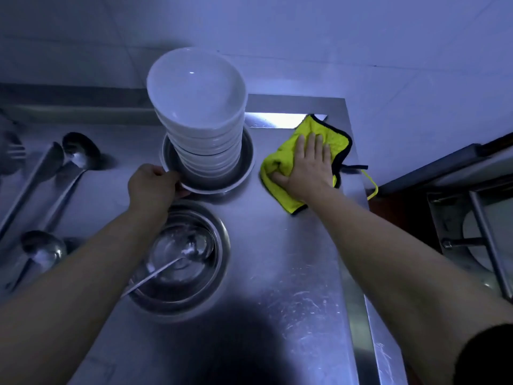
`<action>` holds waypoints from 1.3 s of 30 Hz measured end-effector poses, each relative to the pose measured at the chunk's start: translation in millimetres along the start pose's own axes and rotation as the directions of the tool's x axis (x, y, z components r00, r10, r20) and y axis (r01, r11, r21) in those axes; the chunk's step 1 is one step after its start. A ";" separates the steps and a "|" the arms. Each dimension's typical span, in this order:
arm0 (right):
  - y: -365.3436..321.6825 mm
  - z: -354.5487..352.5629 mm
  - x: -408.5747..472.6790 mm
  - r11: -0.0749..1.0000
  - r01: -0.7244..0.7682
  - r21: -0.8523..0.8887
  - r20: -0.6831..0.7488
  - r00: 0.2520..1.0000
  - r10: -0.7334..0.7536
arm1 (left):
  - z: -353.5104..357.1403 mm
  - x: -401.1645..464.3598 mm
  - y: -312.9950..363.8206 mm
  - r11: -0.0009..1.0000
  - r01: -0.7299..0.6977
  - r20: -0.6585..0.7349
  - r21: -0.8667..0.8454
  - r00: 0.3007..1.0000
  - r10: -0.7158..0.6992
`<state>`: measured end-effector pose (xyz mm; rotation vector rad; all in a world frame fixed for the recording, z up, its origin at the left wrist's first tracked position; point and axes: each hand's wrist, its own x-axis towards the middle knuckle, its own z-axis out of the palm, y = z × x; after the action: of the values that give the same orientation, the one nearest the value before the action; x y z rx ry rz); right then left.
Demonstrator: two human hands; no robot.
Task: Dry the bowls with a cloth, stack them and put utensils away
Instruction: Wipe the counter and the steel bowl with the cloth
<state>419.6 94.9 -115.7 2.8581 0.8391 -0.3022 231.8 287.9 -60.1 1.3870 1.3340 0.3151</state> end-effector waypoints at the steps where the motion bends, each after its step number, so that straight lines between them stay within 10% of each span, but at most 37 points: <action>1: -4.7 -3.8 9.8 1.000 0.007 0.003 0.017 1.000 -0.007 | -4.7 -1.5 2.4 1.000 -0.013 -0.004 0.023 1.000 0.013; 15: -42.4 -17.7 52.2 0.768 0.638 -0.050 0.048 0.770 -0.636 | -24.7 19.7 -2.6 0.996 -0.040 -0.045 0.076 0.998 0.043; 24: -5.0 -7.3 22.1 0.982 0.173 0.073 -0.031 0.985 -0.171 | -19.4 22.1 1.6 0.997 -0.024 -0.014 0.070 1.000 0.025; 39: 13.0 34.2 -122.3 0.995 -0.052 0.080 -0.079 0.995 0.058 | 52.5 1.1 12.9 0.997 -0.074 0.133 0.002 0.988 0.073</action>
<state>320.9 14.1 -119.2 2.9786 0.7769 -0.2183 280.4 265.6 -67.7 1.4400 1.1781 0.2625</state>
